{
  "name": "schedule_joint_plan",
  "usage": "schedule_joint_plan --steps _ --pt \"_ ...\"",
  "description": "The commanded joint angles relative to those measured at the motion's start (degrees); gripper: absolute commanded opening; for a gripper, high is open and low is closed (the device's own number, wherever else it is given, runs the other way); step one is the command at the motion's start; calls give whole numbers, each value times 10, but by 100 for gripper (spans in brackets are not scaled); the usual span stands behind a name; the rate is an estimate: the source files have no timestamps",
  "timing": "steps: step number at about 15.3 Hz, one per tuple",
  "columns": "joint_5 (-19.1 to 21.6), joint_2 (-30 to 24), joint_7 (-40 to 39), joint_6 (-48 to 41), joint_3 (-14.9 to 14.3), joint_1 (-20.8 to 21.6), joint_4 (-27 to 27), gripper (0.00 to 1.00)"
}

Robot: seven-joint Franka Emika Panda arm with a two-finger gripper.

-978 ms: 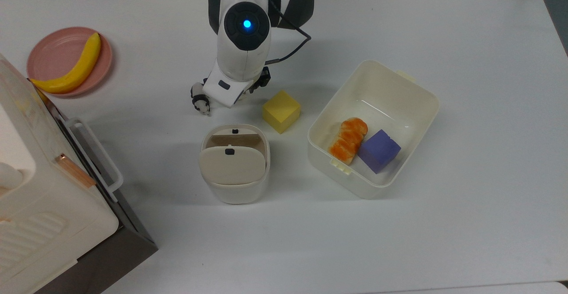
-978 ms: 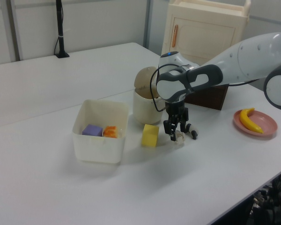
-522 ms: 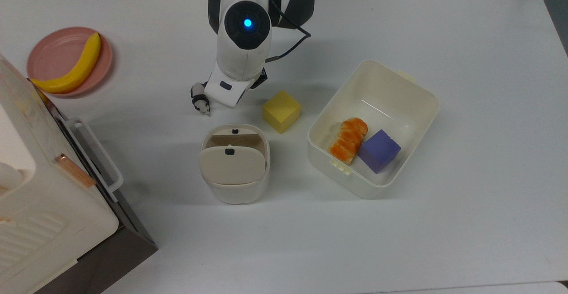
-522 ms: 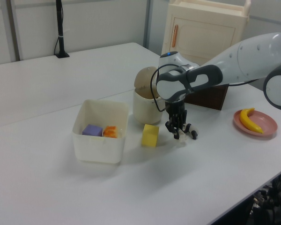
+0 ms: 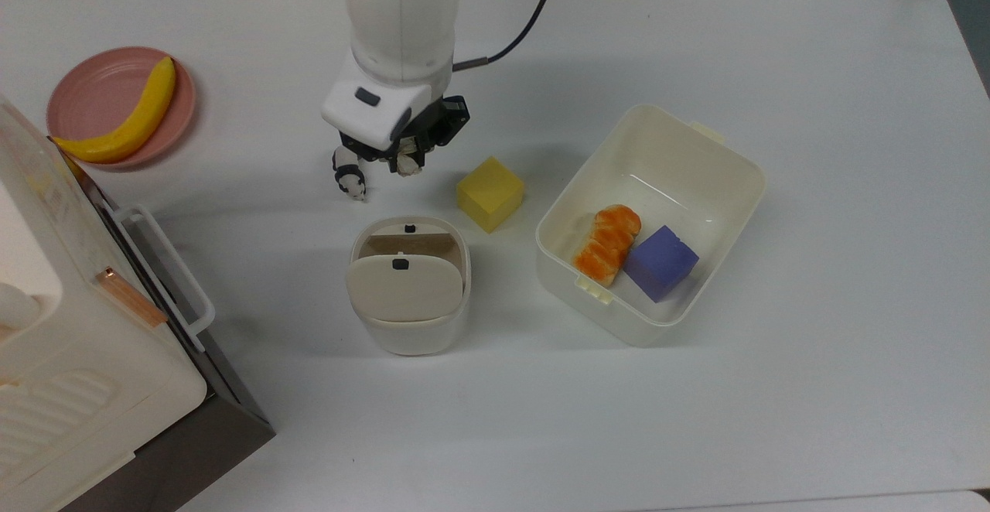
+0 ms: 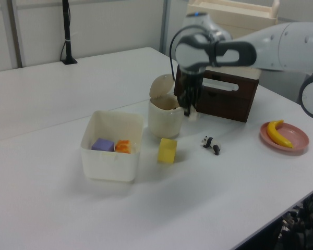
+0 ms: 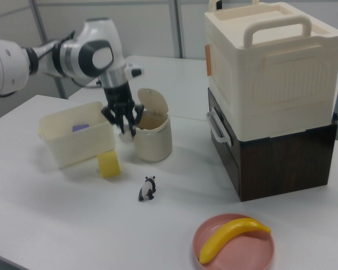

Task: Grab it up and put it in the trash

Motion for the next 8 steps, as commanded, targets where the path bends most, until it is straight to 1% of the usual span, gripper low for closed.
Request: schedule_joint_plan --steps 1,3,4,5,6,7,8 --pt "24 1 20 -4 -4 -20 71 32" --pt "22 2 34 50 -4 -18 71 32" --pt "20 6 55 84 -4 -18 70 33" --pt "17 13 85 116 -3 -17 67 40" --pt "14 25 118 145 -3 -15 67 60" --pt "7 31 155 166 -2 -14 67 91" --pt "-13 34 180 175 0 -13 67 100"
